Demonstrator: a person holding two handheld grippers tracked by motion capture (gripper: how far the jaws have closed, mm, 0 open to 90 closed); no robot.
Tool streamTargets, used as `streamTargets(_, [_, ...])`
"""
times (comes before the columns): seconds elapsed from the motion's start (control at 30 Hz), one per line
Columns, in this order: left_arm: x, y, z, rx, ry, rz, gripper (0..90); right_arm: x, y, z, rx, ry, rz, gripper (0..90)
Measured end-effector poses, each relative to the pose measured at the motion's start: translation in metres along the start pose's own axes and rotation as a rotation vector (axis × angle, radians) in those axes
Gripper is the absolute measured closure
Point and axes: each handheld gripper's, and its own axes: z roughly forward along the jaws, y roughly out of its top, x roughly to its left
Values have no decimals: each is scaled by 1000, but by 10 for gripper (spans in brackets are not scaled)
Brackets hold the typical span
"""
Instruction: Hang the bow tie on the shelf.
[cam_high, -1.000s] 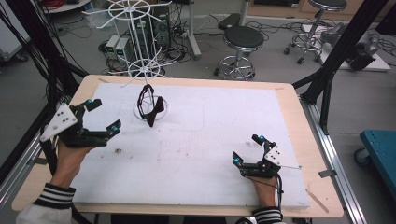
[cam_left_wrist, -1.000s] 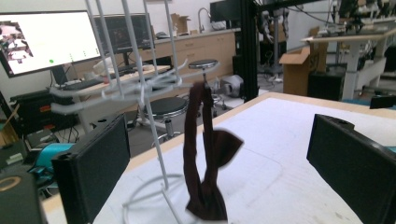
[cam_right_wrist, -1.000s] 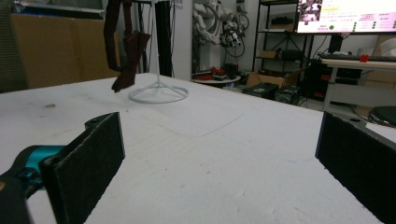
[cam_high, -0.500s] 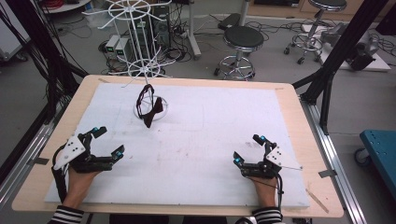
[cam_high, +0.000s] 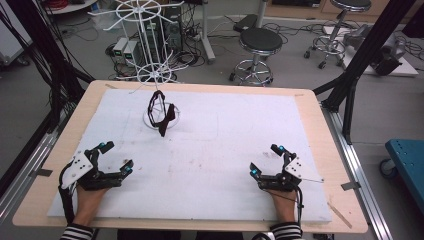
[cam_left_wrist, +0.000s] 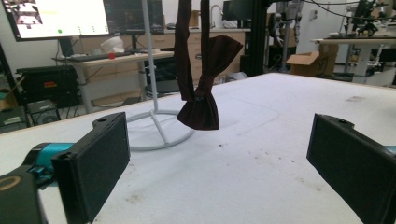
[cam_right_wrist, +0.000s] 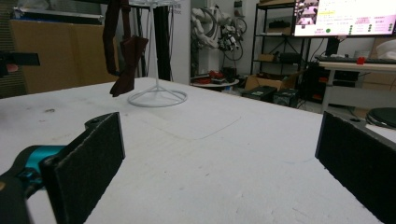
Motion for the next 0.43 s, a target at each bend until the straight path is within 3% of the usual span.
streamTargets(0.1, [1, -1, 0, -5, 14, -25, 64, 0, 0, 0, -1, 1, 0, 6])
streamTargets(0.23, [0, -1, -1, -13, 17, -7, 64, 0, 0, 0, -1, 0, -8, 6])
streamTargets(0.43, [0, -2, -3, -28, 20, -15, 64, 0, 0, -1, -3, -4, -9, 7])
